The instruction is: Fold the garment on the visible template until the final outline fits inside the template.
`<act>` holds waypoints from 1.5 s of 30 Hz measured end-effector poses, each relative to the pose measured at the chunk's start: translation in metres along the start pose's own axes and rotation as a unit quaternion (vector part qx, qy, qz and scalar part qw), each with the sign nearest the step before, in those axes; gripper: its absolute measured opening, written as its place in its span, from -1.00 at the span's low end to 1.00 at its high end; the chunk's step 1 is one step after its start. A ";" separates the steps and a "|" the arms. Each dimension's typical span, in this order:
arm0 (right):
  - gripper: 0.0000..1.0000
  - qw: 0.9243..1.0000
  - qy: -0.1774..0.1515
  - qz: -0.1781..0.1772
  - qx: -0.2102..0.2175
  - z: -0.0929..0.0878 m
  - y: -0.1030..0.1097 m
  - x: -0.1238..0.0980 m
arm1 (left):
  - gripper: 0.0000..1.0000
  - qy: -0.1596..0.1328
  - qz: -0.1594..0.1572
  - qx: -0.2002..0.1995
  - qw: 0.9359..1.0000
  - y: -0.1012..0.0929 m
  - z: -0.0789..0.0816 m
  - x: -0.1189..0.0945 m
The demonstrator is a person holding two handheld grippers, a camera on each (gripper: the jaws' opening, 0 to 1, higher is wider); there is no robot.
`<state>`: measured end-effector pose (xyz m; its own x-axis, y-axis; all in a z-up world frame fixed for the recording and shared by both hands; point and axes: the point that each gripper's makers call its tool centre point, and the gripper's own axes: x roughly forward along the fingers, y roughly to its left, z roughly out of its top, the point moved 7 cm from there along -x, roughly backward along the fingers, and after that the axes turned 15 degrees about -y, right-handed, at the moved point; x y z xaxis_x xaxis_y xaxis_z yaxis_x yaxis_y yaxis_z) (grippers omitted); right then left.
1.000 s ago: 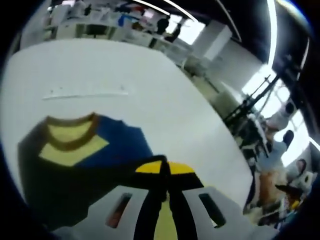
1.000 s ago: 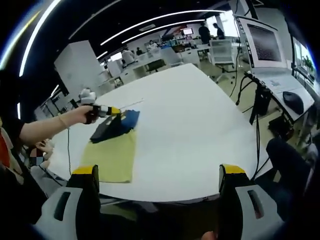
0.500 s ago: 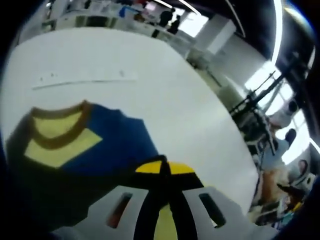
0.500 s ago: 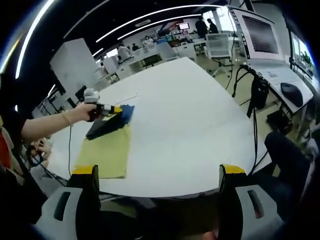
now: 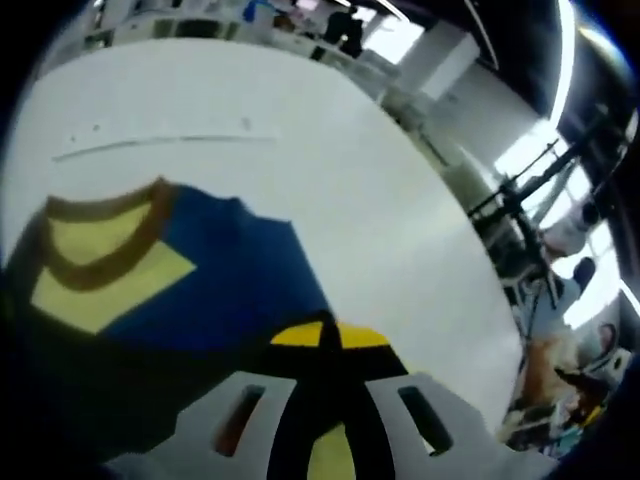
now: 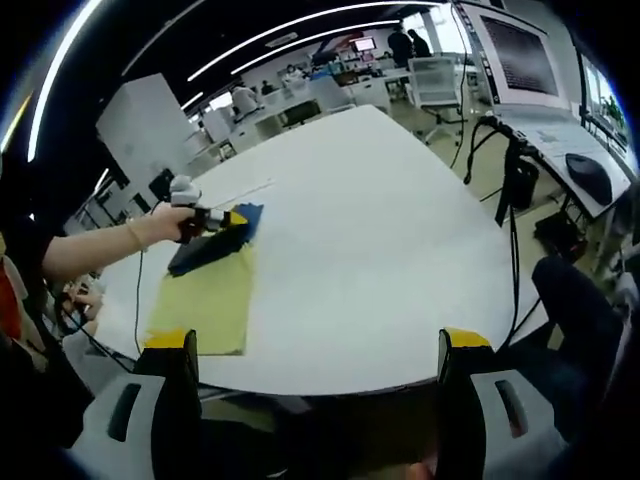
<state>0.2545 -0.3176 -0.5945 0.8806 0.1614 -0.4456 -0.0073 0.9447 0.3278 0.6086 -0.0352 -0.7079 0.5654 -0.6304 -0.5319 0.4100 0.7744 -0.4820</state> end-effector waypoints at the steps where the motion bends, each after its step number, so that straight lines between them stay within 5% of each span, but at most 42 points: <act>1: 0.99 1.000 0.001 0.000 0.000 0.000 0.000 0.001 | -1.00 0.001 0.000 0.000 1.000 0.000 -0.001 0.000; 29: 0.99 1.000 0.002 0.000 0.006 -0.003 -0.002 0.001 | -0.87 0.015 -0.023 0.003 1.000 0.000 -0.010 0.003; 37: 0.99 1.000 0.002 0.003 0.006 -0.002 -0.002 0.005 | -0.71 -0.002 -0.041 0.057 0.998 -0.003 -0.014 -0.009; 45: 0.99 1.000 0.003 0.008 0.007 -0.002 -0.002 0.010 | -0.55 -0.007 -0.033 0.144 0.989 -0.002 -0.027 -0.028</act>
<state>0.2624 -0.3170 -0.6015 0.8771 0.1783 -0.4460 -0.0145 0.9380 0.3464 0.5727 -0.0206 -0.7105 0.5390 -0.6815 -0.4950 0.6327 0.7155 -0.2960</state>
